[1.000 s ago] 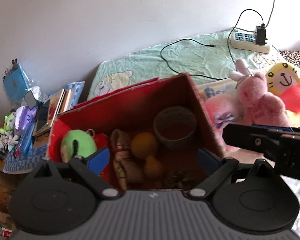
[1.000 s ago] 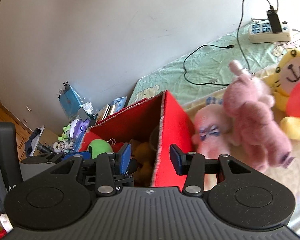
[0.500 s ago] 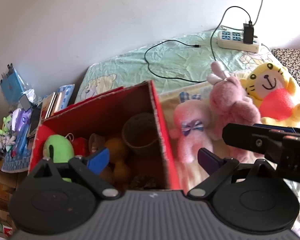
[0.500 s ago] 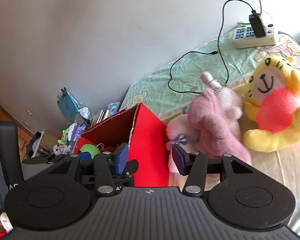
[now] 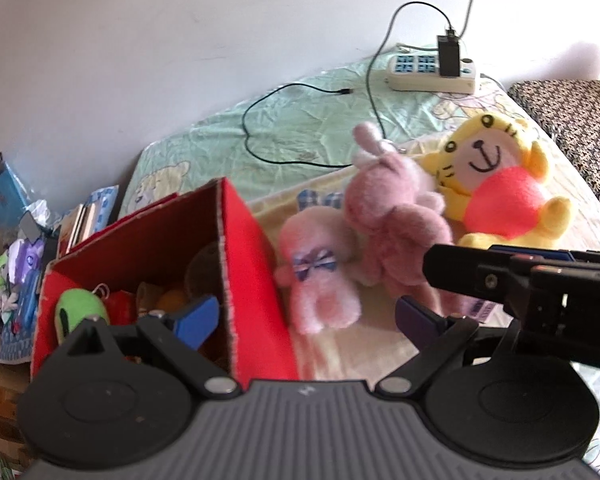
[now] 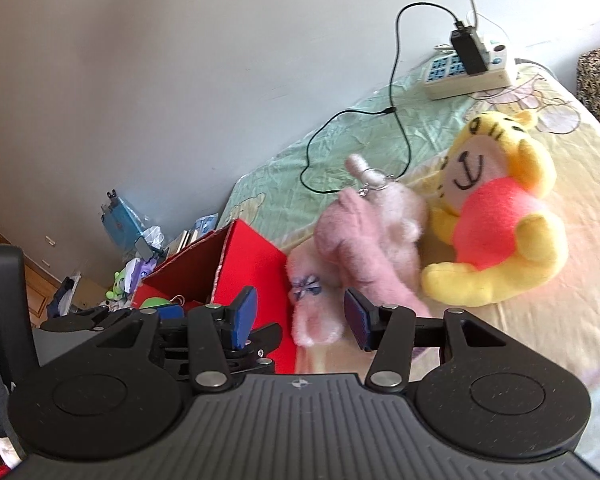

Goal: Organize objects
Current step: 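Move the right gripper back over the bed to the pink teddy bear, then close the right gripper on the pink teddy bear and lift it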

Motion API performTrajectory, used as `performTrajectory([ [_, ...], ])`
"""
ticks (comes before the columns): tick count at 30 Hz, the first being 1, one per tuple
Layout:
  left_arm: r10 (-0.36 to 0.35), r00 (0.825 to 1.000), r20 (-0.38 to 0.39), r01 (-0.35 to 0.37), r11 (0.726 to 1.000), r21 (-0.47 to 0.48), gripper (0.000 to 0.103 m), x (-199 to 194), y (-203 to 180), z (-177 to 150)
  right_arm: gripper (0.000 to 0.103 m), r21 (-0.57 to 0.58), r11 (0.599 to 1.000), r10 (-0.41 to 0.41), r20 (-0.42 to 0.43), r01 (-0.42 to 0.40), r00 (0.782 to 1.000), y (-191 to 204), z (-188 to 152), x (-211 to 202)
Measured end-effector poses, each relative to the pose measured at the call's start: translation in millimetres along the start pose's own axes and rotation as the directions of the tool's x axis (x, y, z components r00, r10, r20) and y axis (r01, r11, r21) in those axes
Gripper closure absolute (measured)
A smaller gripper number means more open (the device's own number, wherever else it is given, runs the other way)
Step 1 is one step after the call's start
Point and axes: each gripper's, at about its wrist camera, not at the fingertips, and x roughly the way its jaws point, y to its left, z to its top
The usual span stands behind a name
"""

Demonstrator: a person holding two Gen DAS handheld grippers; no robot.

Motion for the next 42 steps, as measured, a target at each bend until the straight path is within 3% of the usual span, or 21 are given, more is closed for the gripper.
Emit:
performTrajectory([
  [18, -0.066, 0.996, -0.053, 0.067, 0.997, 0.026, 0.007, 16.1, -51.2, -1.3, 0.05, 0.071, 0.997, -0.036, -0.004, 0.036, 0.999, -48.0, 1.1, -20.4],
  [27, -0.111, 0.989, -0.097, 0.114, 0.993, 0.02, 0.007, 33.8, -56.2, -9.6, 0.05, 0.106, 0.993, -0.042, -0.011, 0.043, 0.999, -58.3, 0.6, -16.5],
  [42, -0.238, 0.971, -0.017, 0.238, 0.971, -0.003, 0.005, 50.0, -50.8, -21.9, 0.05, 0.137, 0.99, -0.039, -0.04, 0.044, 0.998, -69.8, 8.8, 10.1],
])
